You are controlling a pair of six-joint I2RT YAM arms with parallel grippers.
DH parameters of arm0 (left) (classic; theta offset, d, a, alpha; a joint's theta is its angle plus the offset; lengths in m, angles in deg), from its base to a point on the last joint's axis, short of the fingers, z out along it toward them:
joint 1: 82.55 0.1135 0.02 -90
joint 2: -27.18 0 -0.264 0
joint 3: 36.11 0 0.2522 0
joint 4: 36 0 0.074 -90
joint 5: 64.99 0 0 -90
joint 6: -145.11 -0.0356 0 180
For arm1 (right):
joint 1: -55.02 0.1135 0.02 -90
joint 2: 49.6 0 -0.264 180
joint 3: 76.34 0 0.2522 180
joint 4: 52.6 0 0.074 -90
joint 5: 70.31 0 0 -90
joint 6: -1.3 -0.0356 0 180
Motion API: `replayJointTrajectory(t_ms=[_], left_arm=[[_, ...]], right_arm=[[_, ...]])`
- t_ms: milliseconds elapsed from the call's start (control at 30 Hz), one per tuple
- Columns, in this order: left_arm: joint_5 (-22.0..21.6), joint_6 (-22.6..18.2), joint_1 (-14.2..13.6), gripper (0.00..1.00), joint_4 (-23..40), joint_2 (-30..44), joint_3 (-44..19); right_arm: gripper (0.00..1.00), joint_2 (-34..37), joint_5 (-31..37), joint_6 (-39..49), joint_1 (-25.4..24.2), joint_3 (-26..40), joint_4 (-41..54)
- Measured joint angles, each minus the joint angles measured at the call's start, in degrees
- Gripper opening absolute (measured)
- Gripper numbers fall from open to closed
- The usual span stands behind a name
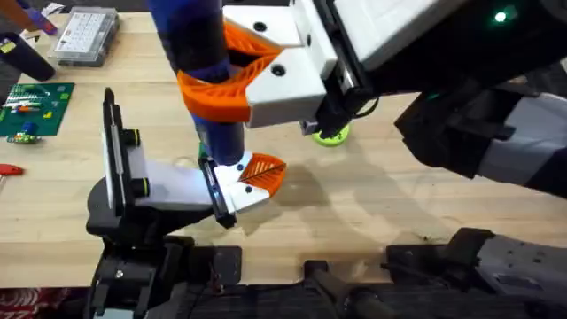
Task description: Pick up the gripper from the table and insert it into the empty holder that is missing its gripper. Then pick up a screw, insert it into the mounting hole, and use the screwdriver to tighten it. Finally, clean up the table by picking up the vegetable and placing it into the bucket.
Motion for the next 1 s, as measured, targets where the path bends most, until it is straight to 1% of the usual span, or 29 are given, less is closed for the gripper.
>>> replayJointTrajectory(t_ms=[200,300,333,567,800,1000], left_arm=[[0.0,0.0,0.0,0.014,0.0,0.0,0.0],[0.0,0.0,0.0,0.014,0.0,0.0,0.0],[0.0,0.0,0.0,0.014,0.0,0.0,0.0],[0.0,0.0,0.0,0.014,0.0,0.0,0.0],[0.0,0.0,0.0,0.014,0.0,0.0,0.0],[0.0,0.0,0.0,0.014,0.0,0.0,0.0]], right_arm=[[0.033,0.0,-2.2,-1.6,-0.1,1.3,0.2],[0.034,0.0,-3.5,-2.1,-0.7,3.4,1.2],[0.033,0.0,-5.7,-2.3,-2.2,5.3,1.5],[0.034,0.0,-8.0,-2.5,-2.2,5.5,2.2],[0.035,0.0,-8.7,-2.4,-2.2,5.5,3.3],[0.032,0.0,-11.1,1.5,-2.1,5.5,3.4]])
